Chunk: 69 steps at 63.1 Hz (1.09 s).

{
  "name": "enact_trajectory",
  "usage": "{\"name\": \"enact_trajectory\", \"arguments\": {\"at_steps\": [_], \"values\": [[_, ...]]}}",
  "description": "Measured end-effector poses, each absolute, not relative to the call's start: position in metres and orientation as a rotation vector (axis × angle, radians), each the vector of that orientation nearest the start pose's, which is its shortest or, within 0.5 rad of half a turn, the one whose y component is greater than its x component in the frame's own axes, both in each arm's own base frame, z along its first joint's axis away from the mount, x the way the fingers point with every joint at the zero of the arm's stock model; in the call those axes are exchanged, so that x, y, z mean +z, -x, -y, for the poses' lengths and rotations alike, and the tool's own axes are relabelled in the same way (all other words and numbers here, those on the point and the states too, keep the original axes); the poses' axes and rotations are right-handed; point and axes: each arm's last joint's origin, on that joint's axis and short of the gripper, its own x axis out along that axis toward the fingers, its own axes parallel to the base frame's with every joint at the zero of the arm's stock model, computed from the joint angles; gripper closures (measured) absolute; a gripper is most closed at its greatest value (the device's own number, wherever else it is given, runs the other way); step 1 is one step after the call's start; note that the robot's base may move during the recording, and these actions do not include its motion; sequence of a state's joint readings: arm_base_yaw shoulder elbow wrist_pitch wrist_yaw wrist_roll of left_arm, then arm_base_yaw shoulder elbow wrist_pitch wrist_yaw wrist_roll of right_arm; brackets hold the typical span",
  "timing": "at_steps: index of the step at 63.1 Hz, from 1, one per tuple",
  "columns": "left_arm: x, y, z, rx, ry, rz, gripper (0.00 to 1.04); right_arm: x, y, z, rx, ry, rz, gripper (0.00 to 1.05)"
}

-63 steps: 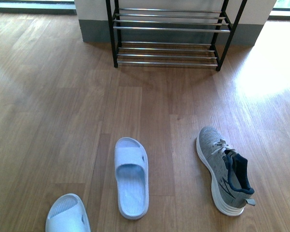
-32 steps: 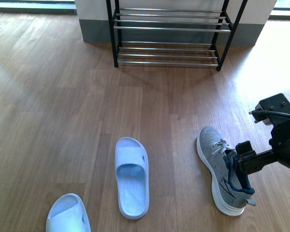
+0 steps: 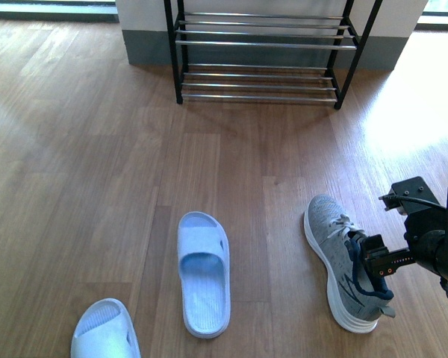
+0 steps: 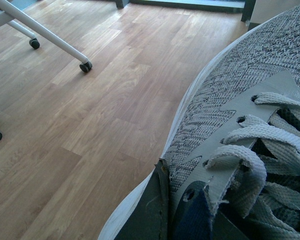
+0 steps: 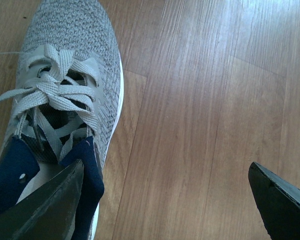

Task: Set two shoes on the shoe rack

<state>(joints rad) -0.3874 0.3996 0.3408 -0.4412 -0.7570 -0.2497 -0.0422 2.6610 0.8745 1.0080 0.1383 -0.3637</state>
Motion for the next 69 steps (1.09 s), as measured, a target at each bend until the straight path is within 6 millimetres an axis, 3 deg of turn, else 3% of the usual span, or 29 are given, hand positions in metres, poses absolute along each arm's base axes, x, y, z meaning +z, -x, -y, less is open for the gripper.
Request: {"name": "enact_trajectory", "arguments": {"at_steps": [32,69], "values": [[0.209,-0.103,0.02,0.41,-0.029,-0.373,1.04,-0.127,-0.333,0.025,-0.093,0.236,-0.932,0.1],[0.209,-0.103,0.02,0.41,-0.029,-0.373,1.04,-0.132,-0.333,0.013,-0.113,0.167,-0.907,1.0]]}}
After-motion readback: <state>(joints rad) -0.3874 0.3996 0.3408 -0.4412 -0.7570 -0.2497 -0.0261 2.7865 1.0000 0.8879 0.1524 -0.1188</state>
